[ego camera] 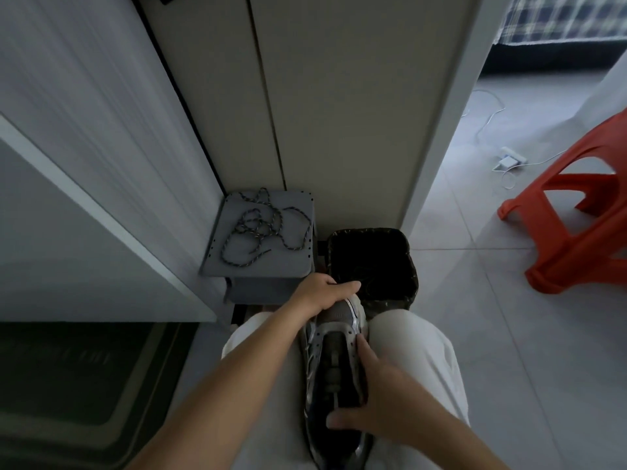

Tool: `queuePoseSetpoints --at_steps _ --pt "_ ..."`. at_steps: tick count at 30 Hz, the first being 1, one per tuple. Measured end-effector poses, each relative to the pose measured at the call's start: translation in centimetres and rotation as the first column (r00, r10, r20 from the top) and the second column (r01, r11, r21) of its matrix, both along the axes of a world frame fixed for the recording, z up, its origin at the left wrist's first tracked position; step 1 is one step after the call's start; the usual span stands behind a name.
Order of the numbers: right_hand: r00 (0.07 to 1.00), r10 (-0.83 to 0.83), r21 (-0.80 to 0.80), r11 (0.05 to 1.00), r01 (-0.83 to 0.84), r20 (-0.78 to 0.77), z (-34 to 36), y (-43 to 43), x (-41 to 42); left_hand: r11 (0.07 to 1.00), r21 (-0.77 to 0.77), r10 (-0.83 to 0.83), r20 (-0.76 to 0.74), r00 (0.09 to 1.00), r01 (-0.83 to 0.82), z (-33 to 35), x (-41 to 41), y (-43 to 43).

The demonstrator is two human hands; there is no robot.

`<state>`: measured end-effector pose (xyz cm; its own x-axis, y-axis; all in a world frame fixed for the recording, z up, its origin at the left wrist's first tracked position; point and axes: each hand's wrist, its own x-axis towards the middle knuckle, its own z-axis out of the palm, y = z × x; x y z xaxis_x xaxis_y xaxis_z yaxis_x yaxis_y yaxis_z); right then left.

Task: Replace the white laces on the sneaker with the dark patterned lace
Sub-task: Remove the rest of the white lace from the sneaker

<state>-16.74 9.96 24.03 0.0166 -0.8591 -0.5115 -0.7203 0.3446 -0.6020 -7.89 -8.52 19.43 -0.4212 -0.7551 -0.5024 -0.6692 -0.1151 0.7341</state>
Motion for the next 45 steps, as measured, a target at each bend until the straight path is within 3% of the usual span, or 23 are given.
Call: queuePoseSetpoints --at_steps 4,7,10,12,15,17,20,24,29,32,36,39,40,43,45 --pt "0.992 0.018 -0.131 0.991 -0.035 -0.123 -1.3 1.2 1.3 0.998 -0.052 0.023 0.018 1.0 -0.022 1.0 0.8 0.6" --pt "0.995 -0.069 -0.153 0.986 0.058 -0.066 -1.6 0.9 0.9 0.991 -0.133 -0.022 -0.015 1.0 0.02 2.0 1.8 1.1" --pt "0.993 -0.103 -0.178 0.98 0.091 -0.063 -1.7 1.2 0.9 0.963 -0.259 -0.025 0.19 0.982 0.074 3.3 4.6 3.2" --pt "0.99 -0.105 -0.183 0.979 0.087 -0.094 -2.3 1.3 1.2 0.952 -0.247 -0.105 0.3 0.948 0.184 3.6 6.8 5.6" --pt "0.985 -0.101 -0.159 0.984 0.078 -0.141 -2.8 1.1 1.7 0.954 -0.086 -0.246 0.329 0.912 0.288 3.4 8.5 9.8" --pt "0.982 -0.084 -0.151 0.987 0.058 -0.171 -3.0 0.9 2.2 0.933 -0.172 -0.24 0.357 0.903 0.315 2.6 8.2 11.7" --pt "0.971 -0.075 -0.142 0.989 0.043 -0.228 -3.1 1.0 3.0 0.907 -0.32 -0.159 0.347 0.924 0.276 2.0 7.9 12.7" --pt "0.938 -0.037 -0.139 0.99 -0.012 -0.345 -3.0 1.2 3.2 0.897 -0.355 -0.166 0.284 0.944 0.264 1.6 8.6 12.5" --pt "0.926 0.01 -0.08 0.996 -0.043 -0.377 -2.8 1.2 3.3 0.87 -0.386 -0.206 0.278 0.938 0.306 1.3 9.0 12.2" --pt "0.95 0.047 -0.101 0.992 -0.082 -0.309 -1.8 0.6 2.4 0.875 -0.331 -0.242 0.334 0.911 0.354 1.4 8.7 11.1" --pt "0.997 0.07 -0.105 0.992 -0.073 -0.028 0.0 -1.0 -1.8 0.923 -0.214 -0.242 0.325 0.914 0.32 2.7 8.5 8.3" --pt "0.97 -0.238 -0.24 0.94 0.243 0.047 0.3 -2.7 -5.3 0.931 -0.316 -0.107 0.244 0.964 0.183 4.2 8.3 5.6" --pt "0.951 -0.308 -0.272 0.912 0.307 0.038 0.4 -3.3 -6.0 0.929 -0.293 -0.153 0.254 0.955 0.227 4.5 8.1 5.2" --pt "0.965 -0.243 -0.159 0.954 0.256 0.095 0.9 -4.1 -5.7 0.858 -0.038 -0.46 0.384 0.801 0.512 4.6 6.8 7.3" --pt "0.984 -0.121 -0.092 0.987 0.134 0.132 0.8 -3.7 -4.0 0.838 -0.047 -0.453 0.496 0.74 0.544 4.4 6.6 8.8"
